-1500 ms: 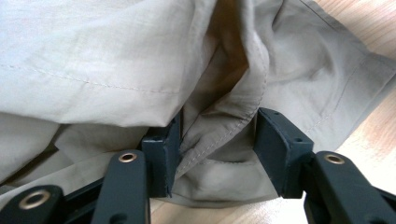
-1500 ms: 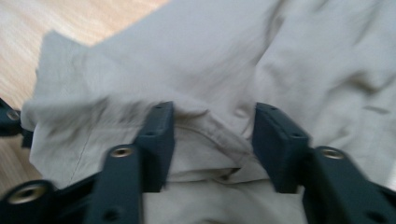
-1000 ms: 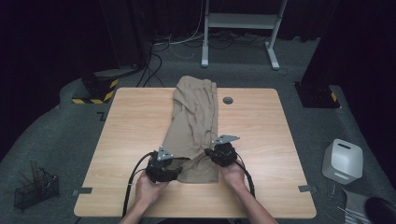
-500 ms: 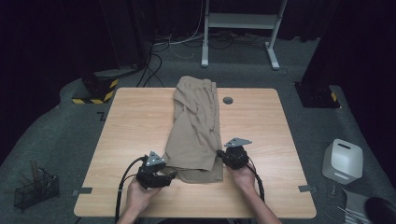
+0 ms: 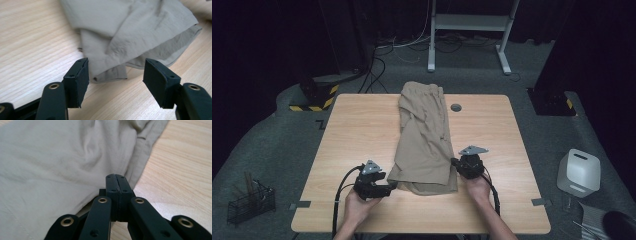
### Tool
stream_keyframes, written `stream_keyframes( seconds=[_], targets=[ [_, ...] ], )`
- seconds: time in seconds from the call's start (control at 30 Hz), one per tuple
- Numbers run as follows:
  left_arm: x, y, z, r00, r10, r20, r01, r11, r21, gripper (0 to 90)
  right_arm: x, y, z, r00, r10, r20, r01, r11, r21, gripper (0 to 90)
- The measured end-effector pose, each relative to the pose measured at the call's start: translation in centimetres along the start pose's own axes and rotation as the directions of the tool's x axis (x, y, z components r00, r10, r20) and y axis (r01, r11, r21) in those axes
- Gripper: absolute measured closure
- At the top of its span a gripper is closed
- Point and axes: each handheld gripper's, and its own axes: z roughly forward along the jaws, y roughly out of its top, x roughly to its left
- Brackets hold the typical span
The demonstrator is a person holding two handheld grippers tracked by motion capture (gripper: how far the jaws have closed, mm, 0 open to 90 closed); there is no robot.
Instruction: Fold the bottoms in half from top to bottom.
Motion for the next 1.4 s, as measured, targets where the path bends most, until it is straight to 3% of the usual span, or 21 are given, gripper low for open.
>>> stream_keyframes(
  seconds=[0.07,0.13,0.27,0.37,0.43,0.57,0.63,0.7,0.73,0.9,1.0,1.07,1.1,1.13,1.17,1.2,1.23,1.27,1.4],
  targets=[
    [0.5,-0.1,0.3,0.9994,-0.030,-0.017,0.030,0.9994,-0.017,41.7,0.1,-0.2,0.3,0.9997,0.024,-0.005,-0.024,1.000,-0.001,89.9],
    [1.4,0.1,1.1,0.9969,-0.072,-0.033,0.071,0.9974,-0.014,42.3,0.6,0.0,0.2,1.0000,-0.003,0.005,0.003,1.000,-0.003,89.9],
    [2.3,0.6,1.6,0.9934,-0.090,-0.072,0.088,0.9957,-0.028,44.2,1.0,0.4,-0.5,0.9993,-0.031,0.020,0.031,0.999,-0.007,88.5],
    [3.1,0.9,2.1,0.9901,-0.136,-0.036,0.136,0.9907,-0.012,56.9,0.7,0.1,-1.6,1.0000,0.007,-0.006,-0.007,1.000,-0.029,79.5],
    [2.8,1.1,2.9,0.9932,-0.116,-0.013,0.116,0.9932,0.012,61.7,1.0,-0.1,-1.9,0.9992,0.024,-0.031,-0.024,0.999,-0.025,75.4],
    [2.9,1.1,3.8,0.9917,-0.129,-0.003,0.129,0.9914,0.021,68.7,1.8,-0.3,-1.8,0.9990,0.009,-0.043,-0.010,1.000,-0.015,69.6],
    [2.8,1.1,4.1,0.9920,-0.127,-0.001,0.127,0.9916,0.027,81.3,2.2,-0.2,-1.7,0.9984,0.017,-0.053,-0.018,1.000,-0.019,63.3],
    [2.4,1.1,3.9,0.9954,-0.095,-0.005,0.095,0.9949,0.033,85.6,2.3,-0.2,-1.5,0.9983,0.026,-0.052,-0.027,1.000,-0.013,59.9],
    [2.2,1.0,3.7,0.9964,-0.085,-0.002,0.085,0.9958,0.033,89.1,2.4,-0.3,-1.0,0.9979,0.039,-0.052,-0.038,0.999,0.017,54.0],
    [0.6,0.1,2.4,0.9988,-0.047,0.010,0.047,0.9986,0.023,89.6,2.7,-0.8,-0.4,0.9983,0.043,-0.039,-0.041,0.998,0.045,55.0],
    [0.1,-0.4,1.9,0.9994,-0.031,0.017,0.030,0.9990,0.034,88.7,2.7,-1.1,-0.1,0.9996,0.017,-0.024,-0.016,0.997,0.079,78.1],
    [0.1,-0.3,1.9,0.9985,-0.046,0.029,0.045,0.9986,0.030,80.3,2.7,-1.3,-0.1,0.9992,0.009,-0.038,-0.006,0.997,0.080,87.6],
    [0.2,-0.1,1.9,0.9980,-0.053,0.036,0.052,0.9983,0.028,74.8,2.7,-1.3,-0.1,0.9990,0.003,-0.044,0.000,0.997,0.077,88.6],
    [0.2,0.1,2.0,0.9977,-0.059,0.035,0.058,0.9982,0.018,74.8,2.7,-1.3,-0.1,0.9990,0.003,-0.044,0.000,0.997,0.077,88.6],
    [0.2,0.4,2.1,0.9978,-0.059,0.029,0.059,0.9982,0.010,70.3,2.8,-1.3,-0.1,0.9990,0.002,-0.045,0.002,0.997,0.081,89.1],
    [0.2,0.6,2.1,0.9979,-0.061,0.021,0.061,0.9981,0.002,60.3,2.9,-1.1,-0.3,0.9990,-0.015,-0.043,0.018,0.997,0.079,89.6],
    [0.2,0.9,2.2,0.9981,-0.060,0.009,0.060,0.9982,-0.006,60.3,2.9,-1.1,-0.3,0.9990,-0.015,-0.043,0.018,0.997,0.079,89.6],
    [0.4,1.4,2.3,0.9973,-0.073,-0.007,0.073,0.9971,-0.022,53.2,2.8,-0.9,-0.6,0.9990,-0.025,-0.036,0.027,0.997,0.067,89.7],
    [0.8,2.3,2.8,0.9956,-0.084,-0.041,0.083,0.9960,-0.034,46.2,2.4,-0.3,-1.7,0.9996,-0.020,-0.018,0.020,0.999,0.030,89.6]
  ],
)
